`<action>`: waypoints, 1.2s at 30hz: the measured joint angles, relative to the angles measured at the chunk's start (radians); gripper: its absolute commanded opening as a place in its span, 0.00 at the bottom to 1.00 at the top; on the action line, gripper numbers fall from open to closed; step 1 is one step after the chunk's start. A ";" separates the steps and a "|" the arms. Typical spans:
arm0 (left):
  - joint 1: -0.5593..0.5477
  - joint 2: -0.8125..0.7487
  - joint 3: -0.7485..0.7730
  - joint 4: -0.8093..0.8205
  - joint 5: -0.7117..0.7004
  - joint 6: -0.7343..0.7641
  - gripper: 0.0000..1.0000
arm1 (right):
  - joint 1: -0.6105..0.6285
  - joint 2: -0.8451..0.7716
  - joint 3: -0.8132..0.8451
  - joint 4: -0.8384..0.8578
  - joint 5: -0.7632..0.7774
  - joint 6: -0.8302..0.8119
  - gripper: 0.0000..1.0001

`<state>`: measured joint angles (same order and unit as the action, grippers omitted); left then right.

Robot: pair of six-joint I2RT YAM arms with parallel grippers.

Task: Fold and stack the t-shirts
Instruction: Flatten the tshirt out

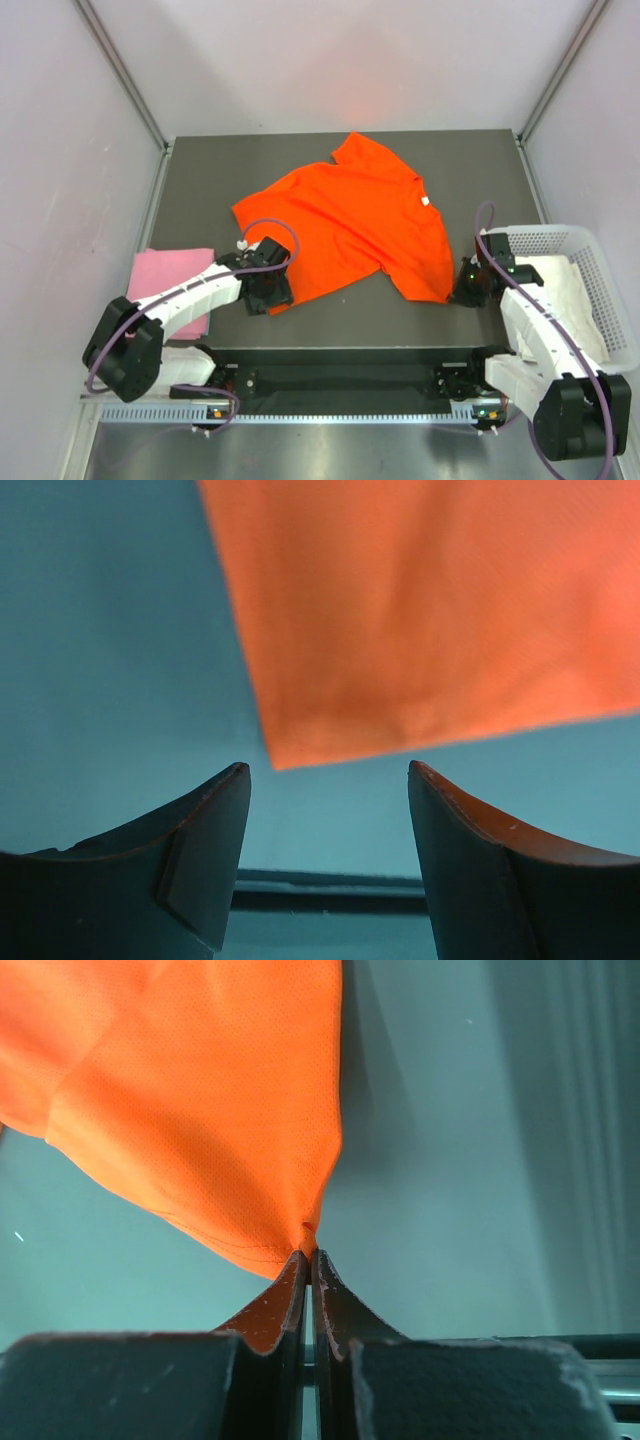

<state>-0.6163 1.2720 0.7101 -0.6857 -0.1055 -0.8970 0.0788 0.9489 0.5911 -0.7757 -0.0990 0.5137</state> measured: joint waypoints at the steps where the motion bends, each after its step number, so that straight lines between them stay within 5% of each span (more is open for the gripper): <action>1: 0.000 0.013 -0.003 -0.002 -0.015 -0.011 0.68 | 0.000 -0.003 0.000 -0.002 0.000 -0.002 0.01; 6: 0.000 0.073 -0.005 0.015 -0.079 -0.033 0.54 | 0.000 -0.026 0.008 -0.021 0.002 -0.016 0.01; 11: 0.000 0.103 -0.009 0.050 -0.097 -0.031 0.00 | 0.000 -0.032 0.023 -0.038 0.001 -0.023 0.01; 24: 0.001 -0.077 0.058 -0.178 -0.201 -0.029 0.00 | 0.072 -0.119 0.097 -0.250 -0.045 -0.034 0.03; 28: 0.001 -0.124 0.098 -0.262 -0.195 -0.023 0.48 | 0.103 -0.138 0.133 -0.347 -0.077 -0.034 0.29; 31: 0.001 -0.156 0.121 -0.323 -0.176 -0.021 0.71 | 0.105 -0.119 0.183 -0.417 -0.083 -0.058 0.47; 36: 0.001 -0.217 0.212 -0.377 -0.164 0.017 0.74 | 0.108 0.043 0.365 -0.455 -0.071 -0.111 0.58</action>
<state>-0.6151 1.0554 0.9222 -1.0622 -0.2695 -0.8803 0.1871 0.9924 0.9558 -1.2312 -0.1703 0.4030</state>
